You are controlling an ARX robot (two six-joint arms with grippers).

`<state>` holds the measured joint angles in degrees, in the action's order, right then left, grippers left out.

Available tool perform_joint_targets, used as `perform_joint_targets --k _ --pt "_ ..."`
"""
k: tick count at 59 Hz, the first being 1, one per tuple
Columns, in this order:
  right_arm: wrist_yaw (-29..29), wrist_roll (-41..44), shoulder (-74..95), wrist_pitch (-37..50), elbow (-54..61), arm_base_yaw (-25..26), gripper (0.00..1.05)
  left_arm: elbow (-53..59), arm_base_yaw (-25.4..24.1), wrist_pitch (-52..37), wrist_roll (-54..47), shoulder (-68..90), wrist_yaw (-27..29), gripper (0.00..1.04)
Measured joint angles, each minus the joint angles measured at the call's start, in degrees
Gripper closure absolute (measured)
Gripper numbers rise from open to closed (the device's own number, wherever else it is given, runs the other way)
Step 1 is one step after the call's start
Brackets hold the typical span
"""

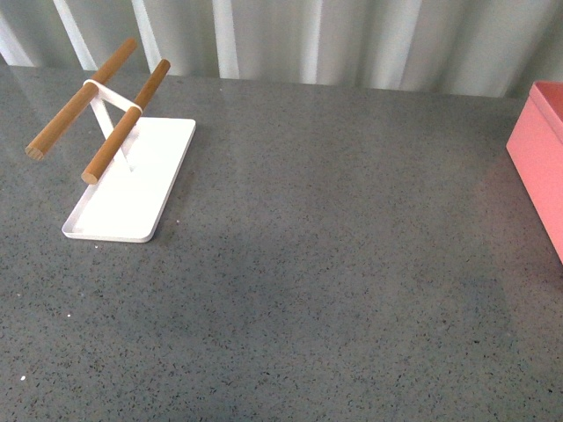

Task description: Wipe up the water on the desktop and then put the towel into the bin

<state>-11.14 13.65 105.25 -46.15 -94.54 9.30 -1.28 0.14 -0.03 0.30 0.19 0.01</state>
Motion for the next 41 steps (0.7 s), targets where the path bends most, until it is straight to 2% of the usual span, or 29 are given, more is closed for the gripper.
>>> perform_joint_targets --k 21,41 --pt "-0.79 -0.20 0.15 2.45 3.21 -1.03 1.01 0.00 0.00 0.00 0.00 0.00 0.00 0.07" --pt "-0.13 0.20 -1.84 4.68 7.82 0.50 1.01 0.00 0.00 0.00 0.00 0.00 0.00 0.07"
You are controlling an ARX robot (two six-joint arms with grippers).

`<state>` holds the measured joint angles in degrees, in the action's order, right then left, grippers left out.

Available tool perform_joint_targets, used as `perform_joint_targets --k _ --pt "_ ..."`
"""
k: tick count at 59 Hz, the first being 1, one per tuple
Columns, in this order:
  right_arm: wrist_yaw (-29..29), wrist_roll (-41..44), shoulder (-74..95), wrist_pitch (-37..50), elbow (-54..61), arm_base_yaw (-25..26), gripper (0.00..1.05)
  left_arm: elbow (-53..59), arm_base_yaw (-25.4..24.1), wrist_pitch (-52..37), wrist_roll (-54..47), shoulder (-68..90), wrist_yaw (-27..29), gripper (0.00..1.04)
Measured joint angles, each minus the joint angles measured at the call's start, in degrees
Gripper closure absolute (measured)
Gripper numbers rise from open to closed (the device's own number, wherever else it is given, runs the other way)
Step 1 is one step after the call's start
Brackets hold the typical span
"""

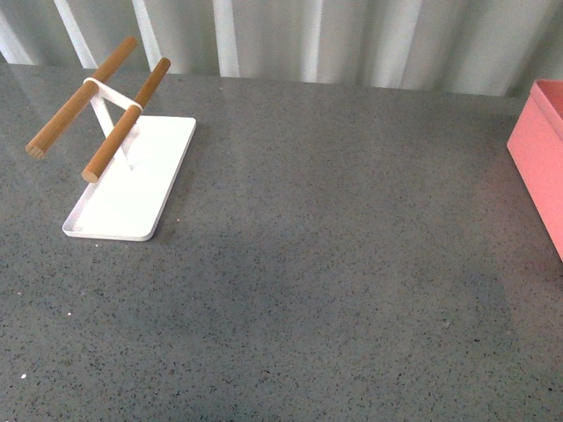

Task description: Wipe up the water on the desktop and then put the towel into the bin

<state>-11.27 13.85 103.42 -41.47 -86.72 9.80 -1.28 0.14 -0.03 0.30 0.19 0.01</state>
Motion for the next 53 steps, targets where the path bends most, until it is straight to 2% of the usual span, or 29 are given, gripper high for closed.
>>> perform_joint_targets --k 10,11,14,19,34,39,53 --pt "0.44 0.13 -0.81 0.63 0.87 0.85 1.01 0.00 0.00 0.00 -0.02 0.00 0.00 0.07" --pt "0.42 0.26 -0.81 0.63 0.94 0.92 0.98 0.00 0.00 0.00 0.00 0.00 0.00 0.07" --pt "0.42 0.24 -0.90 0.63 1.09 1.05 0.86 0.00 0.00 0.00 -0.02 0.00 0.00 0.07" --pt "0.42 0.24 -0.92 0.63 1.11 1.09 0.73 0.00 0.00 0.00 0.00 0.00 0.00 0.07" --pt "0.42 0.24 -1.20 0.63 1.14 1.09 0.20 0.00 0.00 0.00 0.00 0.00 0.00 0.07" --pt "0.42 0.24 -1.20 0.63 1.14 1.09 0.06 0.00 0.00 0.00 -0.02 0.00 0.00 0.07" --pt "0.42 0.26 -1.20 0.63 1.14 1.09 0.07 0.00 0.00 0.00 -0.02 0.00 0.00 0.07"
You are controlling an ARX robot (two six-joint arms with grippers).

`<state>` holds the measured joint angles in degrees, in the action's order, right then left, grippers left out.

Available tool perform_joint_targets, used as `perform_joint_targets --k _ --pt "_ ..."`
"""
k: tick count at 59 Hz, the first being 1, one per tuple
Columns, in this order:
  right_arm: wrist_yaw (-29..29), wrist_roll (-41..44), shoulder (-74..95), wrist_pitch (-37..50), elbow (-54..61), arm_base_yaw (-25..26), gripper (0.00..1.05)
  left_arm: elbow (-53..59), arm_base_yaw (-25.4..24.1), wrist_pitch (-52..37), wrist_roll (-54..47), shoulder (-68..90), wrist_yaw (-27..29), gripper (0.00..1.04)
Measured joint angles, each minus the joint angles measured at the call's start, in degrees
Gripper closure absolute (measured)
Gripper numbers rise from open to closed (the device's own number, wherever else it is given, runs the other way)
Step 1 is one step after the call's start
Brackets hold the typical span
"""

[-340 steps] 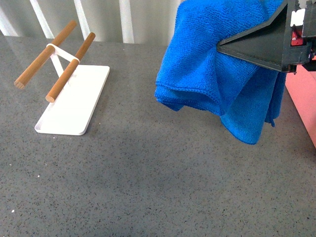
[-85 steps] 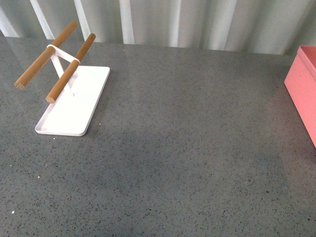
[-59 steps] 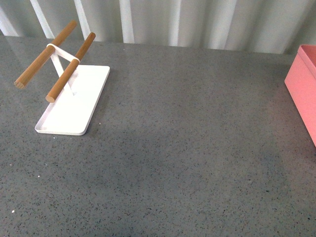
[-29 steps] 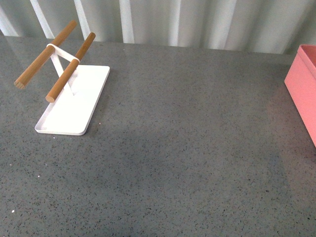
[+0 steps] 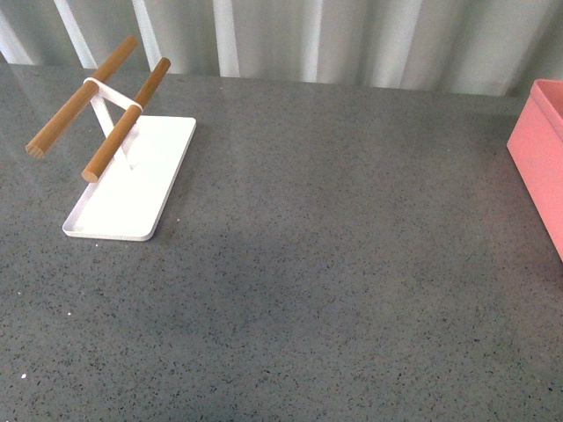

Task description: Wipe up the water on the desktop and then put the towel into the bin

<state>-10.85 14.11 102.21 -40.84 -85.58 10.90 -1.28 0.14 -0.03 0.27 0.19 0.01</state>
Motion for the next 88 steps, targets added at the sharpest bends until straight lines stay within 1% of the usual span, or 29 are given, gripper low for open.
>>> perform_joint_targets --k 3,4,5,6,7,8,9,10,11,12,13,14,15,16,17,19,22,25,26,29,30,34,43,50,52,58,77,80,88 --pt "0.04 -0.02 -0.02 0.07 0.02 0.00 0.07 0.00 0.00 0.00 0.00 0.00 0.00 0.07" --pt "0.85 -0.42 -0.17 0.81 0.39 0.09 0.07 0.00 0.00 0.00 0.02 0.00 0.00 0.07" --pt "3.39 -1.18 -1.18 5.66 2.71 0.44 0.10 0.00 0.00 0.00 0.00 0.00 0.00 0.07" --pt "7.10 -2.95 -2.56 12.11 6.25 0.59 0.13 0.00 0.00 0.00 0.00 0.00 -0.02 0.07" --pt "8.98 -3.74 -3.30 15.45 8.09 0.63 0.15 0.00 0.00 0.00 0.00 0.00 -0.02 0.07" --pt "12.92 -5.33 -4.74 22.05 11.65 0.66 0.18 0.00 0.00 0.00 0.00 -0.02 -0.02 0.07" --pt "14.67 -5.75 -5.44 25.40 13.60 0.70 0.20 0.00 0.00 0.00 0.00 -0.02 0.02 0.07" --pt "18.27 -8.07 -7.69 35.15 19.56 0.70 0.25 0.00 0.00 0.00 0.00 -0.02 0.20 0.07" --pt "19.65 -8.81 -9.09 41.62 23.41 0.57 0.29 0.00 0.00 0.00 0.00 0.00 0.17 0.07" --pt "20.33 -9.81 -10.34 47.89 26.99 0.35 0.33 0.00 0.00 0.00 0.00 0.00 0.11 0.07" --pt "20.46 -9.97 -10.97 51.36 28.85 0.22 0.34 0.00 0.00 0.00 -0.02 0.00 0.02 0.07" --pt "20.68 -10.69 -12.07 57.72 32.20 -0.09 0.38 0.00 0.00 0.00 0.00 0.00 -0.02 0.07" --pt "20.70 -10.95 -12.57 60.89 33.68 -0.24 0.40 0.00 0.00 0.00 0.00 0.00 0.02 0.07" --pt "20.65 -11.32 -13.49 67.23 36.59 -0.55 0.43 0.00 0.00 0.00 0.00 -0.02 0.00 0.07" --pt "20.59 -11.47 -13.92 70.07 37.92 -0.70 0.45 0.00 0.00 0.00 0.00 -0.02 -0.02 0.07" --pt "20.22 -11.93 -15.89 78.36 42.18 -1.27 0.52 0.00 0.00 0.00 0.00 -0.02 -0.02 0.07" --pt "19.93 -12.13 -18.05 83.71 45.81 -1.84 0.59 0.00 0.00 0.00 0.00 0.00 0.00 0.07" --pt "19.41 -12.39 -20.96 87.71 50.29 -2.73 0.70 0.00 0.00 0.00 0.00 0.00 0.04 0.07" --pt "19.15 -12.48 -22.23 88.61 52.26 -3.15 0.75 0.00 0.00 0.00 0.00 0.00 0.02 0.07" --pt "18.36 -12.50 -24.85 89.88 56.74 -3.91 0.88 0.00 0.00 0.00 0.00 -0.04 0.02 0.07" --pt "18.27 -12.50 -25.18 90.01 57.31 -3.98 0.89 0.00 0.00 0.00 0.00 -0.02 0.02 0.07" --pt "17.40 -12.44 -27.26 90.68 61.16 -4.57 1.02 0.00 0.00 0.00 0.00 -0.02 0.00 0.07" --pt "15.91 -12.59 -34.21 91.41 68.78 -6.19 1.01 0.00 0.00 0.00 0.00 -0.02 0.02 0.07" --pt "14.86 -12.63 -38.38 91.06 72.54 -7.19 1.01 0.00 0.00 0.00 0.00 -0.02 0.00 0.07" --pt "12.41 -12.66 -39.85 90.62 73.66 -8.61 1.01 0.00 0.00 0.00 0.00 -0.02 0.00 0.07" --pt "11.67 -12.70 -43.50 89.37 76.13 -10.51 1.01 0.00 0.00 0.00 0.00 -0.02 0.00 0.07" --pt "11.28 -12.96 -55.58 82.55 81.44 -10.73 1.01 0.00 0.00 0.00 0.00 -0.02 0.00 0.07" --pt "11.32 -13.00 -56.08 84.91 83.19 -10.73 1.01 0.00 0.00 0.00 0.00 -0.02 0.02 0.07" --pt "11.26 -13.07 -63.25 78.58 83.91 -10.80 1.01 0.00 0.00 0.00 0.00 0.00 0.00 0.07"
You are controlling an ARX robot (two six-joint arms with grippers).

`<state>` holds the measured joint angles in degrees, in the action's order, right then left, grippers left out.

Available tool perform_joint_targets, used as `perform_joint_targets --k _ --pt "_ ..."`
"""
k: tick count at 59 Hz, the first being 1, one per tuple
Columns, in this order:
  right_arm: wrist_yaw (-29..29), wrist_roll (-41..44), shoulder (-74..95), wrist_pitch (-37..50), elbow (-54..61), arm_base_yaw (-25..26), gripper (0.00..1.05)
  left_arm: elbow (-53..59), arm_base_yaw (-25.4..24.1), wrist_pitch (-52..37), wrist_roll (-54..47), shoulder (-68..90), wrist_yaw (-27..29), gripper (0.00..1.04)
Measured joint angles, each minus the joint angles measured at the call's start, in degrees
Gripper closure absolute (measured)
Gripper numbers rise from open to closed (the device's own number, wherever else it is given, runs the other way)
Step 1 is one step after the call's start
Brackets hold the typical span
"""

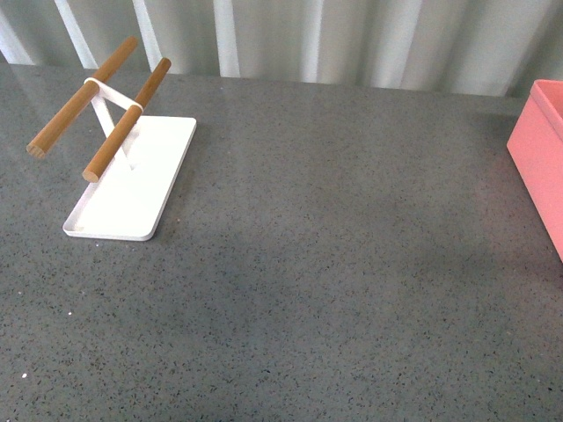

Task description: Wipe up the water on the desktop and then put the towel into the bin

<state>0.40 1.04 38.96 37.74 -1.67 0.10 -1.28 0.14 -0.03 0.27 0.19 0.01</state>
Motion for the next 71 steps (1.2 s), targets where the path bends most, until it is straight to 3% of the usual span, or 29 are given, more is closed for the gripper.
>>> perform_joint_targets --k 33,67,71 --pt "-0.17 -0.31 -18.91 -17.62 0.24 0.00 1.01 0.00 0.00 0.00 0.00 -0.02 0.00 0.07" --pt "-0.20 -0.44 -29.00 -27.58 0.26 0.00 1.01 0.00 0.00 0.00 0.00 -0.04 0.00 0.07" --pt "-0.28 -0.46 -35.95 -36.65 0.24 0.00 1.01 0.00 0.00 0.00 0.00 -0.04 0.02 0.07"
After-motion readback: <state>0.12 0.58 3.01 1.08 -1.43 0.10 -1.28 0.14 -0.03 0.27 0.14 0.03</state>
